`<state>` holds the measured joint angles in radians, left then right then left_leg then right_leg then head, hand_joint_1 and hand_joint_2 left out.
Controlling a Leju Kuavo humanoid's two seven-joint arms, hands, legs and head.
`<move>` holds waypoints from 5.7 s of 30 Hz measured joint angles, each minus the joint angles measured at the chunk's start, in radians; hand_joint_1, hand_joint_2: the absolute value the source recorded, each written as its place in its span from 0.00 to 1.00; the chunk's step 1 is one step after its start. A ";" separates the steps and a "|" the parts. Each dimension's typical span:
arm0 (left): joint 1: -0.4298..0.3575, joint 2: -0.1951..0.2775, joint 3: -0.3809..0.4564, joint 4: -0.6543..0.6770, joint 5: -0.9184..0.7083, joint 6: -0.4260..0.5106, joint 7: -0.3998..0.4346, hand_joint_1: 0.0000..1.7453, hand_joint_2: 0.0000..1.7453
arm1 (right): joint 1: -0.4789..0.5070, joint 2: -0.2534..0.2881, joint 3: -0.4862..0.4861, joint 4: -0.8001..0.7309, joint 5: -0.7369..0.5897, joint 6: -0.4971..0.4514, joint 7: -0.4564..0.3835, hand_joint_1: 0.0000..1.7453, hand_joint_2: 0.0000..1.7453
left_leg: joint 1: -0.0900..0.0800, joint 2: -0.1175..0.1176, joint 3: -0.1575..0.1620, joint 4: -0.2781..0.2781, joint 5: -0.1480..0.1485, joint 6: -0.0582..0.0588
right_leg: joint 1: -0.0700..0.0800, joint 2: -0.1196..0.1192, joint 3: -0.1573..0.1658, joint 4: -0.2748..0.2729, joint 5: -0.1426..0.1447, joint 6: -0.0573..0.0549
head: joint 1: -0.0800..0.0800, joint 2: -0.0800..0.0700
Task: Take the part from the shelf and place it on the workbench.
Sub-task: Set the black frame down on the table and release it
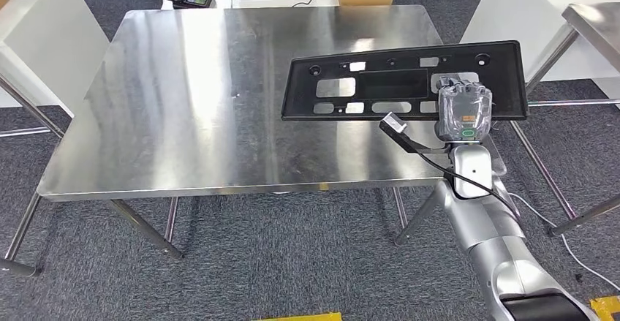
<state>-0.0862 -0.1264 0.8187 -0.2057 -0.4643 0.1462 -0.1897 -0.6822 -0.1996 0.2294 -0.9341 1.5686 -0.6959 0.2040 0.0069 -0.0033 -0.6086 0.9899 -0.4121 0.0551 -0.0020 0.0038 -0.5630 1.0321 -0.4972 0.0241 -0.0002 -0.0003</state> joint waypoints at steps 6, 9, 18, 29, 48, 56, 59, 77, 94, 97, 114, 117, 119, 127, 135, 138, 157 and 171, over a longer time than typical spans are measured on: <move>0.000 0.001 0.009 0.000 -0.007 -0.007 -0.001 0.00 1.00 | 0.014 -0.009 0.003 0.023 0.000 -0.001 0.015 1.00 1.00 | 0.004 -0.005 0.043 -0.006 -0.032 0.004 | -0.014 -0.002 -0.168 0.219 -0.020 0.024 | 0.005 0.000; 0.000 0.001 0.013 0.000 -0.007 -0.007 0.003 0.00 1.00 | 0.016 -0.009 0.006 0.043 0.000 -0.001 0.018 1.00 1.00 | 0.001 -0.007 0.068 -0.004 -0.058 -0.012 | -0.024 -0.008 -0.089 0.012 0.089 0.047 | 0.006 0.000; -0.001 0.003 0.014 -0.001 -0.008 -0.007 0.007 0.00 1.00 | 0.020 -0.001 0.007 0.071 0.000 -0.002 0.019 1.00 1.00 | 0.005 -0.002 0.083 -0.002 -0.089 -0.038 | -0.020 -0.004 -0.057 -0.042 0.094 0.006 | 0.004 0.000; -0.002 0.006 0.014 -0.001 -0.041 -0.017 -0.007 0.00 1.00 | 0.073 0.026 -0.025 0.105 0.000 -0.002 0.082 1.00 1.00 | -0.007 0.000 -0.027 0.017 0.011 -0.019 | 0.006 0.003 0.033 -0.045 0.012 -0.012 | 0.002 0.000; -0.003 0.002 0.013 -0.001 -0.061 -0.106 -0.185 0.00 1.00 | 0.073 0.098 0.001 0.171 0.000 -0.002 0.083 1.00 1.00 | -0.021 -0.005 -0.024 0.014 0.007 -0.009 | 0.002 -0.003 0.040 -0.058 0.011 -0.001 | 0.003 0.000; -0.003 0.002 0.013 -0.001 -0.061 -0.107 -0.185 0.00 1.00 | 0.073 0.101 0.002 0.177 0.000 -0.002 0.083 1.00 1.00 | -0.019 -0.005 -0.023 0.014 0.007 -0.009 | 0.002 -0.002 0.040 -0.058 0.011 -0.001 | 0.003 0.000; -0.003 0.002 0.013 -0.001 -0.061 -0.107 -0.185 0.00 1.00 | 0.073 0.101 0.002 0.177 0.000 -0.002 0.083 1.00 1.00 | -0.018 -0.005 -0.023 0.014 0.007 -0.009 | 0.002 -0.002 0.040 -0.058 0.011 -0.001 | 0.003 0.000; -0.003 0.002 0.013 -0.001 -0.061 -0.107 -0.186 0.00 1.00 | 0.073 0.102 0.002 0.180 0.000 -0.002 0.083 1.00 1.00 | -0.018 -0.005 -0.023 0.014 0.007 -0.009 | 0.002 -0.002 0.040 -0.058 0.011 -0.001 | 0.003 0.000; -0.002 0.001 0.047 -0.001 -0.011 -0.025 -0.111 0.00 1.00 | 0.058 0.158 -0.072 0.196 -0.204 -0.002 -0.118 1.00 1.00 | -0.018 -0.002 -0.023 0.014 0.007 -0.009 | 0.003 -0.001 0.040 -0.058 0.011 -0.001 | 0.003 0.000; -0.002 0.001 0.072 -0.002 -0.005 -0.003 -0.096 0.00 1.00 | 0.031 0.224 -0.206 0.212 -0.318 -0.002 -0.240 1.00 1.00 | -0.016 -0.003 -0.023 0.014 0.007 -0.010 | 0.002 -0.003 0.040 -0.058 0.011 -0.001 | 0.002 0.000; -0.001 -0.002 0.113 -0.002 -0.006 0.004 -0.095 0.00 1.00 | -0.036 0.314 -0.454 0.296 -0.382 -0.002 -0.341 1.00 1.00 | -0.016 -0.005 -0.022 0.014 0.007 -0.010 | 0.002 -0.004 0.042 -0.058 0.011 -0.001 | 0.003 0.000; -0.001 -0.002 0.113 -0.002 -0.007 0.009 -0.097 0.00 1.00 | -0.044 0.318 -0.471 0.305 -0.392 -0.002 -0.369 1.00 1.00 | -0.016 -0.005 -0.022 0.014 0.007 -0.010 | 0.002 -0.004 0.042 -0.058 0.011 -0.001 | 0.003 0.000; -0.001 -0.002 0.113 -0.002 -0.008 0.013 -0.101 0.00 1.00 | -0.051 0.321 -0.483 0.310 -0.386 -0.002 -0.379 1.00 1.00 | -0.016 -0.005 -0.022 0.014 0.007 -0.010 | 0.002 -0.004 0.042 -0.058 0.011 -0.001 | 0.003 0.000; -0.001 -0.004 0.113 -0.002 -0.034 0.012 -0.104 0.00 1.00 | -0.060 0.324 -0.517 0.322 -0.231 -0.002 -0.338 1.00 1.00 | -0.016 -0.005 -0.022 0.014 0.007 -0.010 | 0.002 -0.004 0.042 -0.058 0.011 -0.001 | 0.003 0.000; -0.002 -0.004 0.113 -0.002 -0.063 -0.007 -0.109 0.00 1.00 | -0.091 0.288 -0.338 0.417 0.000 0.042 -0.016 1.00 1.00 | -0.016 -0.005 -0.022 0.014 0.007 -0.010 | 0.002 -0.004 0.042 -0.058 0.011 -0.001 | 0.003 0.000; -0.002 -0.004 0.114 -0.002 -0.066 -0.007 -0.110 0.00 1.00 | -0.106 0.267 -0.220 0.443 0.001 0.066 0.057 1.00 1.00 | -0.015 -0.005 -0.021 0.014 0.007 -0.010 | 0.002 -0.004 0.042 -0.058 0.011 -0.001 | 0.003 0.000; -0.002 -0.004 0.134 -0.002 -0.082 0.000 -0.076 0.00 0.00 | -0.125 0.231 -0.037 0.503 0.001 0.075 0.102 0.00 1.00 | -0.015 -0.005 -0.021 0.014 0.007 -0.010 | 0.002 -0.004 0.042 -0.058 0.011 -0.002 | 0.003 0.000; -0.002 -0.004 0.146 -0.002 -0.082 -0.006 -0.068 0.00 0.00 | -0.130 0.235 -0.058 0.511 -0.038 0.220 0.033 0.00 1.00 | -0.015 -0.005 -0.021 0.014 0.007 -0.010 | 0.002 -0.004 0.043 -0.058 0.011 -0.002 | 0.003 0.000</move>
<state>-0.0878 -0.1305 0.9647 -0.2075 -0.5459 0.1405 -0.2573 -0.8122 0.0359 0.1718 -0.4229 1.5310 -0.4760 0.2370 -0.0085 -0.0083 -0.6291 1.0042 -0.4049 0.0453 0.0002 -0.0006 -0.5203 0.9740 -0.4865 0.0225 0.0027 -0.0004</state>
